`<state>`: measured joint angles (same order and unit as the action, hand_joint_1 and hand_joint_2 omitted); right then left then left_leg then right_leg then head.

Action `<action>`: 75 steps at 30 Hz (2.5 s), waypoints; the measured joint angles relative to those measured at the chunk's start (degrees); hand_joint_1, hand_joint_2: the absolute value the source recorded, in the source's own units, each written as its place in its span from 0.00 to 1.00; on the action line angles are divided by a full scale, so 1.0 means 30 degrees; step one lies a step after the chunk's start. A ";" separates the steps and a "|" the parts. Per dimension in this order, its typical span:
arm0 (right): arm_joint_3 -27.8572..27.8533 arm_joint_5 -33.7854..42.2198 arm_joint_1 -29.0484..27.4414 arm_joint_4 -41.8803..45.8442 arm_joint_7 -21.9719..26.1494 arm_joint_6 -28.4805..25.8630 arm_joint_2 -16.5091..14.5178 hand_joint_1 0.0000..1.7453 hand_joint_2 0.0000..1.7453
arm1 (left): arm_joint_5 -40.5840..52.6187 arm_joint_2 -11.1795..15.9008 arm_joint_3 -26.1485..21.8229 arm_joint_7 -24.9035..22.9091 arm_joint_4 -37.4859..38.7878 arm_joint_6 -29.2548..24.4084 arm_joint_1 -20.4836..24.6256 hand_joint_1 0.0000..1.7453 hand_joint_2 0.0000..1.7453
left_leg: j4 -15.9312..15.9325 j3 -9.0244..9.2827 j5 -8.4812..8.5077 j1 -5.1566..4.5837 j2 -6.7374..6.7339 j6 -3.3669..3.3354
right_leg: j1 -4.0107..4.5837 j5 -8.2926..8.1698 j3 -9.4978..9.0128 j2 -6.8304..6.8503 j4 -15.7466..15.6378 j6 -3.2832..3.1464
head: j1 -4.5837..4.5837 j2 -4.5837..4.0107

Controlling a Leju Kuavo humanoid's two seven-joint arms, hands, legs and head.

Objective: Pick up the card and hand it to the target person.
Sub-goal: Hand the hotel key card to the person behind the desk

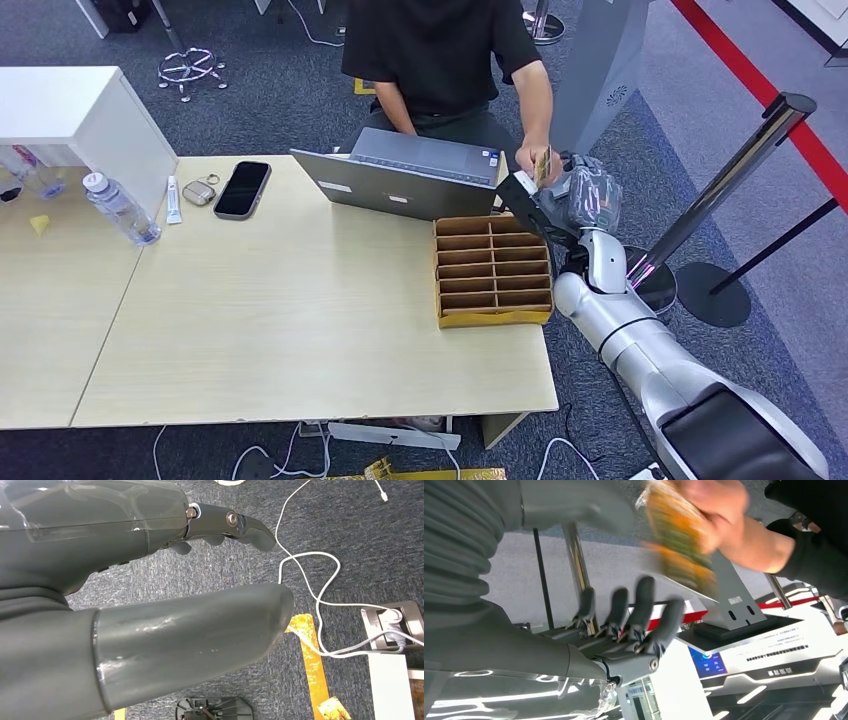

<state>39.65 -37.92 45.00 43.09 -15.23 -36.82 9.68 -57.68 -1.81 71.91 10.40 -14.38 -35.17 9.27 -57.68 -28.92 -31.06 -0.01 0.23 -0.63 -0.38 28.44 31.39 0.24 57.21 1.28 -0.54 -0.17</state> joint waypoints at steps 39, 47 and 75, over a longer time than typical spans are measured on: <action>-1.2233 0.2689 -0.9616 1.1865 1.2267 -0.0851 -0.6903 0.00 1.00 | -0.1459 0.0086 -0.0051 0.1049 0.0000 -0.0290 -0.0456 0.00 0.00 | 0.0012 0.0001 0.0002 0.0030 0.0013 0.0008 | 0.0033 0.0010 -0.0004 0.0012 -0.0003 -0.0013 | -0.0002 0.0000; -1.1965 0.3273 -1.0904 1.1464 1.2417 -0.0820 -0.7580 0.00 1.00 | -0.1808 0.0135 -0.0091 0.1269 0.0000 -0.0324 -0.0459 0.00 0.00 | 0.0016 -0.0004 0.0002 0.0031 0.0013 0.0008 | 0.0033 0.0012 -0.0004 0.0014 -0.0002 -0.0016 | -0.0002 0.0000; -1.0158 0.3727 -1.1773 0.9643 1.1369 -0.0820 -0.7663 0.00 1.00 | -0.2087 0.0191 -0.0215 0.1324 0.0000 -0.0399 -0.0520 0.00 0.00 | 0.0017 -0.0001 0.0001 0.0031 0.0007 0.0009 | 0.0034 0.0015 -0.0001 0.0011 -0.0003 -0.0020 | -0.0002 0.0000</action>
<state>9.17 -26.74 9.69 72.01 18.87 -39.28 -13.31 -63.94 -1.23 71.26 14.38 -14.38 -36.37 7.71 -57.63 -28.92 -31.06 0.08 0.25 -0.60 -0.27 28.48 31.39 0.27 57.20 1.22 -0.54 -0.17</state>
